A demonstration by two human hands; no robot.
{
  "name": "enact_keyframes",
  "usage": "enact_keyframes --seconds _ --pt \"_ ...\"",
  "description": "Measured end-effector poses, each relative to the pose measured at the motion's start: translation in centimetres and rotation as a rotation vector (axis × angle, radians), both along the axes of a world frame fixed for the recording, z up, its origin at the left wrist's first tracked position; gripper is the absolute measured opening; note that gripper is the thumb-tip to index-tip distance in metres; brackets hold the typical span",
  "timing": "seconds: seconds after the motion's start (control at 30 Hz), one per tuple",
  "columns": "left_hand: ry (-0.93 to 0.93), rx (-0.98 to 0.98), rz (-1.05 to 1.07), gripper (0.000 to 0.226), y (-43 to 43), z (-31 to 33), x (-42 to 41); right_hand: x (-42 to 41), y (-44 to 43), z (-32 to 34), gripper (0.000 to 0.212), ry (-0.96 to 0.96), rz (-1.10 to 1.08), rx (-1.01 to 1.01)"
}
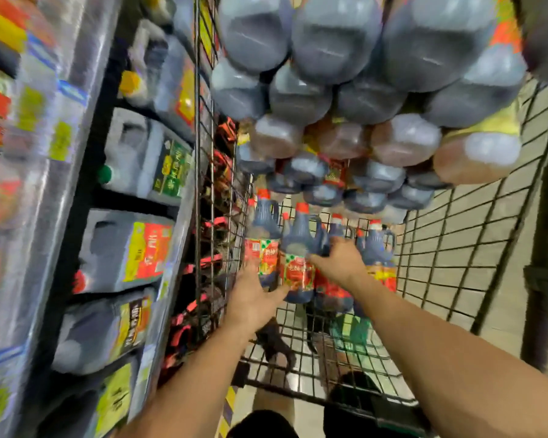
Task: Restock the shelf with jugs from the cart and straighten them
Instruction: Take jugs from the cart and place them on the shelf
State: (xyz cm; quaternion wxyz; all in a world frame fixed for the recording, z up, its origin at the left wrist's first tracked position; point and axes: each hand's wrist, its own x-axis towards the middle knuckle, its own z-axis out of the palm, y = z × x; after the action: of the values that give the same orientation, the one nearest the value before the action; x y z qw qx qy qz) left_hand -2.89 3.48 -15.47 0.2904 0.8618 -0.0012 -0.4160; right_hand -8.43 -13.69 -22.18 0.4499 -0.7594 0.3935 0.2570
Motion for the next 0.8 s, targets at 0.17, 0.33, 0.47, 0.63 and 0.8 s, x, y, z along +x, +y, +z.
enact_keyframes --seconds 0.17,0.33,0.47,0.63,0.8 --pt "0.003 0.037 -0.013 0.046 0.6 -2.7 1.0 2.2 1.2 -2.7 0.061 0.108 -0.162 0.040" --pt "0.017 0.037 0.017 0.049 1.5 -3.9 0.7 4.2 2.4 -3.4 0.129 0.323 -0.016 -0.082" --pt "0.032 0.050 0.039 0.050 2.4 -4.6 0.4 4.6 3.5 -3.5 0.132 0.374 0.005 -0.161" --pt "0.050 0.094 0.035 0.060 3.2 -4.6 0.3 4.9 4.3 -3.8 0.135 0.398 -0.013 -0.226" --pt "0.058 0.110 0.010 0.066 3.6 -4.2 0.3 4.5 4.8 -4.4 0.134 0.354 -0.060 -0.291"
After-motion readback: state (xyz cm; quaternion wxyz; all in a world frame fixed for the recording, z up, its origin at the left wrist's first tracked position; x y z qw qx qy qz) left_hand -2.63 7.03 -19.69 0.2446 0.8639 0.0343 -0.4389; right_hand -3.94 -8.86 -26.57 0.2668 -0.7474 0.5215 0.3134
